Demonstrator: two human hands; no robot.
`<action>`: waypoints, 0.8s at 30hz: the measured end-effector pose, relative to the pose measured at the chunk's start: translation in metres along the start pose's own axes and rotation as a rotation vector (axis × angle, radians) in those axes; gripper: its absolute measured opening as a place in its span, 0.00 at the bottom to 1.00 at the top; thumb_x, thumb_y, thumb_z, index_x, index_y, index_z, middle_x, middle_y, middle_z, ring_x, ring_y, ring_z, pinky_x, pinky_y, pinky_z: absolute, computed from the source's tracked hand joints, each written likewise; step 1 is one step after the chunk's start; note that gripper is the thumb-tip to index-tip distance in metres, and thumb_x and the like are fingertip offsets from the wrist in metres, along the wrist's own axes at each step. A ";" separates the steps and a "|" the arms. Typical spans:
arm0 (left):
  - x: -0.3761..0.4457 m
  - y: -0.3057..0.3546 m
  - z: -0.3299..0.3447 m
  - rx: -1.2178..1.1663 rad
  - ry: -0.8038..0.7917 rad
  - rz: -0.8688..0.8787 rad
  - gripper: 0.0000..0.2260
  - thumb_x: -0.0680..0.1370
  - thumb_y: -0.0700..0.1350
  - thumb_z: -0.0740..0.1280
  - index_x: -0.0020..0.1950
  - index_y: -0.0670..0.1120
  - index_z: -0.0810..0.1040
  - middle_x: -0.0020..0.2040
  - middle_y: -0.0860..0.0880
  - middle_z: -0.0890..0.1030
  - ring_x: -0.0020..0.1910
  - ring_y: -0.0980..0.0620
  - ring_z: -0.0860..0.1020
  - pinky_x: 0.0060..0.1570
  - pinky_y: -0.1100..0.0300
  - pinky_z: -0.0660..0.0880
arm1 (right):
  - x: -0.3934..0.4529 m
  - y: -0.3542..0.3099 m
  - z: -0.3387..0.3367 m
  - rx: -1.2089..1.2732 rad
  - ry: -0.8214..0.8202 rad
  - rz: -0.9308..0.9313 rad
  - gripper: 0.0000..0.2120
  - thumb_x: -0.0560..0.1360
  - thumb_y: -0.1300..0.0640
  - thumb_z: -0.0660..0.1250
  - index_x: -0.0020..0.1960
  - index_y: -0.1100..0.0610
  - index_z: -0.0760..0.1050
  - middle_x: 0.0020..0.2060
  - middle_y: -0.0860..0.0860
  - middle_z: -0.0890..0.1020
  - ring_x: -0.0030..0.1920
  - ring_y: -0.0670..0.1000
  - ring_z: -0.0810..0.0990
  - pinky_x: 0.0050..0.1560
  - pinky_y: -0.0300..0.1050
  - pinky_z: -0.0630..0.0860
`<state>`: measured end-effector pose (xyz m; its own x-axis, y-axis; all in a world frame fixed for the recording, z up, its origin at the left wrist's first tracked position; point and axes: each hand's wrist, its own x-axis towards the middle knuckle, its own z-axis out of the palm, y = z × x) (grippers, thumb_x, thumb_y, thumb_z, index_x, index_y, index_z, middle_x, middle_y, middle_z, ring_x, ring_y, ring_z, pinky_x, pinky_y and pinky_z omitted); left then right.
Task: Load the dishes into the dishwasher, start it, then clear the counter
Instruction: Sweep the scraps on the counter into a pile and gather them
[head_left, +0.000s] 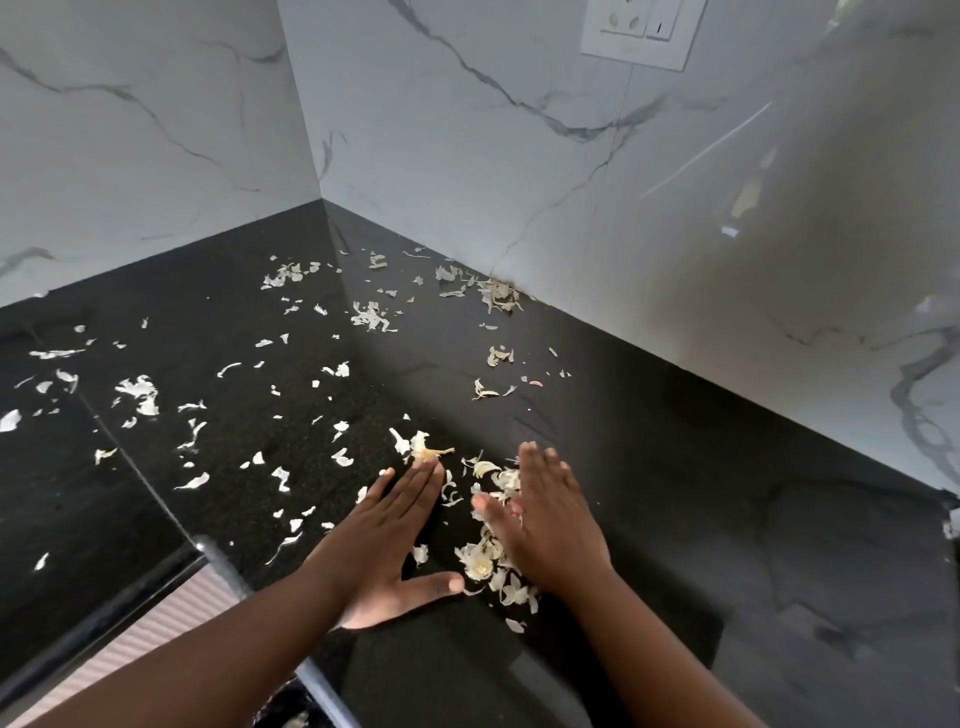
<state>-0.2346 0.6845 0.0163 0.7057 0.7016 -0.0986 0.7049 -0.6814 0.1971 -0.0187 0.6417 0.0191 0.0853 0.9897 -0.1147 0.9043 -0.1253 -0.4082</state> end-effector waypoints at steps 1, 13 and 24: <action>0.000 0.001 0.000 -0.003 0.001 -0.002 0.48 0.72 0.76 0.51 0.76 0.49 0.31 0.75 0.54 0.29 0.72 0.61 0.28 0.74 0.56 0.33 | 0.000 -0.008 0.003 0.028 0.002 -0.016 0.50 0.68 0.24 0.35 0.79 0.56 0.39 0.79 0.51 0.44 0.77 0.47 0.38 0.75 0.44 0.37; -0.032 0.005 -0.016 -0.034 0.189 -0.127 0.44 0.74 0.74 0.45 0.79 0.46 0.37 0.77 0.51 0.33 0.75 0.55 0.31 0.75 0.54 0.35 | -0.042 0.007 -0.014 0.426 0.279 0.089 0.34 0.78 0.35 0.51 0.77 0.54 0.60 0.76 0.51 0.62 0.76 0.48 0.56 0.68 0.40 0.54; -0.209 -0.142 -0.019 0.126 0.240 -0.720 0.52 0.66 0.78 0.32 0.79 0.44 0.43 0.78 0.50 0.39 0.76 0.52 0.35 0.73 0.56 0.31 | -0.071 -0.077 0.055 -0.216 0.019 -0.519 0.31 0.80 0.35 0.48 0.73 0.54 0.68 0.73 0.49 0.69 0.74 0.51 0.64 0.72 0.42 0.53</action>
<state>-0.4834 0.6390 0.0276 0.0448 0.9974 0.0567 0.9976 -0.0477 0.0504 -0.1179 0.5775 0.0087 -0.3877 0.9192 0.0688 0.8947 0.3932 -0.2119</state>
